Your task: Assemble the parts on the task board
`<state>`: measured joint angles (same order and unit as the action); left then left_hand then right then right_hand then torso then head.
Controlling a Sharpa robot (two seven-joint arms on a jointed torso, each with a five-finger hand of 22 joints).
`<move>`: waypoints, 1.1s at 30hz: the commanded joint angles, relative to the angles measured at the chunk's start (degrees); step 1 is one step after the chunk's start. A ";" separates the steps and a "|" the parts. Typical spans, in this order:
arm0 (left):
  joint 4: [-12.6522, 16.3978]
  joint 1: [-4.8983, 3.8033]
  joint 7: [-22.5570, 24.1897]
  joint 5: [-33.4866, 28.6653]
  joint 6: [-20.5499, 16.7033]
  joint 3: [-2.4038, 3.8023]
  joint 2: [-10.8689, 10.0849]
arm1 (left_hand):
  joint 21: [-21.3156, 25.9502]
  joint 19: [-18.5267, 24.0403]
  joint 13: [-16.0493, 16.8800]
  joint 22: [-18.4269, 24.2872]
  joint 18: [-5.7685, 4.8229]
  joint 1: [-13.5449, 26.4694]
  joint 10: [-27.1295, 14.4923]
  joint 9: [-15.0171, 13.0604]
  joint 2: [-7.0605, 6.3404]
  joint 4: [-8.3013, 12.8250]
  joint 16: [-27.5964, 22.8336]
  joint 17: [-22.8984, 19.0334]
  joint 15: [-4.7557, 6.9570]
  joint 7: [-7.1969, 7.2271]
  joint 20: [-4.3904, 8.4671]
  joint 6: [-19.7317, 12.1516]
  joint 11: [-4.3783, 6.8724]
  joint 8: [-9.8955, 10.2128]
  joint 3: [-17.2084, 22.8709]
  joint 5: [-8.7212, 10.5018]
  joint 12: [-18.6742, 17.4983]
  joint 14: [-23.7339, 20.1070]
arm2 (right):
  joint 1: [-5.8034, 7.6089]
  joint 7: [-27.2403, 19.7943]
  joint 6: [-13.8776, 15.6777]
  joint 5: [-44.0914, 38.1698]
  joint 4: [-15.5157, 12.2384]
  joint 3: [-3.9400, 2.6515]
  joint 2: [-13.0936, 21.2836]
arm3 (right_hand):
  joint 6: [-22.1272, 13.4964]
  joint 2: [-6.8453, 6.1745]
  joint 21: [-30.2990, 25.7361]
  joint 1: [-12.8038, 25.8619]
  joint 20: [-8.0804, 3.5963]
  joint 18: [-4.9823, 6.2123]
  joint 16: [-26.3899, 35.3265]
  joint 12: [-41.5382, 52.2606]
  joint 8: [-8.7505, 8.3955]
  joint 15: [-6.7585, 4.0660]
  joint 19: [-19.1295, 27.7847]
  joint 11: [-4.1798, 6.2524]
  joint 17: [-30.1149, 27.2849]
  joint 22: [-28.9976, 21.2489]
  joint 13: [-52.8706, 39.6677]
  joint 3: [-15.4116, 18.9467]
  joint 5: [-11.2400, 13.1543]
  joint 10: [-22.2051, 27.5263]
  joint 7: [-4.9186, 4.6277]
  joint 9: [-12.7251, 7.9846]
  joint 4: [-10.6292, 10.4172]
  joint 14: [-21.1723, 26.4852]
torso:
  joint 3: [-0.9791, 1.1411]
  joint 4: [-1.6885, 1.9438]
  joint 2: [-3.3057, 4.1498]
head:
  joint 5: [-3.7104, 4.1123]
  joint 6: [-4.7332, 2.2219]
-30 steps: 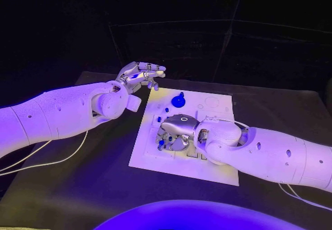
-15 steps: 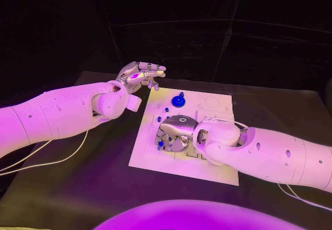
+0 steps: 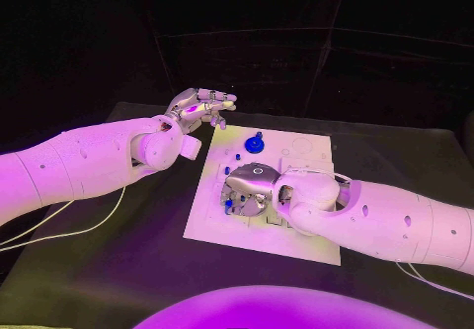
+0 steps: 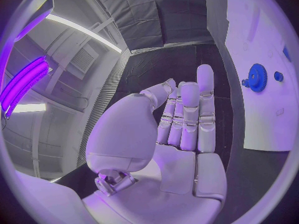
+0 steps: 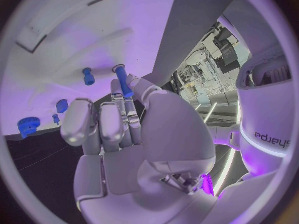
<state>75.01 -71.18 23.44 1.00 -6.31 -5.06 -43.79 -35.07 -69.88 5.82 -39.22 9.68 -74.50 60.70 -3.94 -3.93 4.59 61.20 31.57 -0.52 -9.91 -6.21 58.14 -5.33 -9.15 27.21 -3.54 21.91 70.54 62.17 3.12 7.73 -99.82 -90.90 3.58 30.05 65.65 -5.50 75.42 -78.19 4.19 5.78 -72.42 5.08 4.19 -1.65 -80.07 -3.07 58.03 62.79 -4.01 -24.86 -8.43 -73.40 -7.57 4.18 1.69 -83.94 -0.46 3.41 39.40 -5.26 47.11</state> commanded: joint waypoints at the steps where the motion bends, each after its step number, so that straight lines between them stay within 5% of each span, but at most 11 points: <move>1: 0.01 -0.10 0.25 -0.04 0.71 0.06 0.06 | 0.35 0.33 0.03 0.07 0.78 -0.37 -0.43 0.04 0.10 0.35 -0.03 -0.05 -0.04 0.12 -0.01 -0.46 -0.07 -0.26 -0.11 -0.20 0.20 -0.47 | -0.21 2.13 0.86 -3.15 -0.03 0.16 0.07 | -0.25 -0.19 0.25 0.11 0.23 -0.64 0.12 -0.34 -0.13 0.25 0.12 -0.39 0.03 0.06 0.03 0.00 0.21 0.18 -0.24 -0.05 0.25 -1.00 | 0.00 0.00 0.00 | 0.00 -0.01; 8: -0.06 -0.10 0.25 -0.04 0.70 0.06 0.02 | 0.35 0.33 0.03 0.07 0.78 -0.37 -0.43 0.04 0.10 0.35 -0.03 -0.05 -0.04 0.12 -0.01 -0.46 -0.07 -0.26 -0.11 -0.20 0.20 -0.47 | -0.36 1.78 1.50 -3.56 -0.59 0.16 0.34 | -0.08 -0.03 0.36 0.00 0.25 -0.66 -0.08 -0.37 -0.06 0.25 0.06 -0.32 0.33 0.24 -0.02 -0.17 0.16 0.02 -0.16 0.00 0.35 -1.06 | 0.01 -0.04 0.00 | -0.04 -0.02; 25: -0.06 -0.10 0.22 -0.04 0.73 0.06 0.01 | 0.35 0.33 0.03 0.07 0.78 -0.37 -0.43 0.04 0.10 0.35 -0.03 -0.05 -0.04 0.12 -0.01 -0.46 -0.07 -0.26 -0.11 -0.20 0.20 -0.47 | -0.40 1.76 -2.32 -3.48 -1.20 0.16 0.37 | 0.04 -0.40 0.31 0.27 0.30 -0.62 0.00 -0.49 -0.07 0.25 0.14 -0.33 0.09 0.13 -0.07 0.02 0.73 -0.14 -0.15 0.03 0.46 -1.03 | -0.01 -0.01 0.04 | -0.03 0.04; 33: -0.04 -0.10 0.20 -0.04 0.69 0.06 -0.01 | 0.35 0.33 0.03 0.07 0.78 -0.37 -0.43 0.04 0.10 0.35 -0.03 -0.05 -0.04 0.12 -0.01 -0.46 -0.07 -0.26 -0.11 -0.20 0.20 -0.47 | -0.41 2.88 -2.89 -3.46 -0.85 0.16 -0.18 | -1.17 -1.38 0.07 1.67 0.54 -0.57 0.19 -1.34 -0.60 0.59 0.42 -0.81 -0.29 -0.27 0.12 0.66 0.70 0.84 -0.61 -0.22 0.05 -0.89 | 0.00 0.00 -0.06 | 0.04 0.08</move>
<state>74.91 -71.17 23.39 1.00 -6.22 -5.06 -43.82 -35.07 -69.88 5.82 -39.23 9.68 -74.50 60.71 -3.94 -3.93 4.58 61.20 31.58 -0.52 -9.91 -6.21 58.15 -5.33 -9.15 27.21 -3.54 21.91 70.54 61.73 5.07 6.17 -102.88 -91.79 3.70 29.95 64.90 -6.71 75.42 -76.96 4.40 5.78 -72.42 3.97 3.97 -1.53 -79.85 -3.73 57.69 62.56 -4.02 -24.54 -7.70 -72.75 -8.16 4.10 1.68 -84.06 -0.47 3.37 39.39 -5.26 47.19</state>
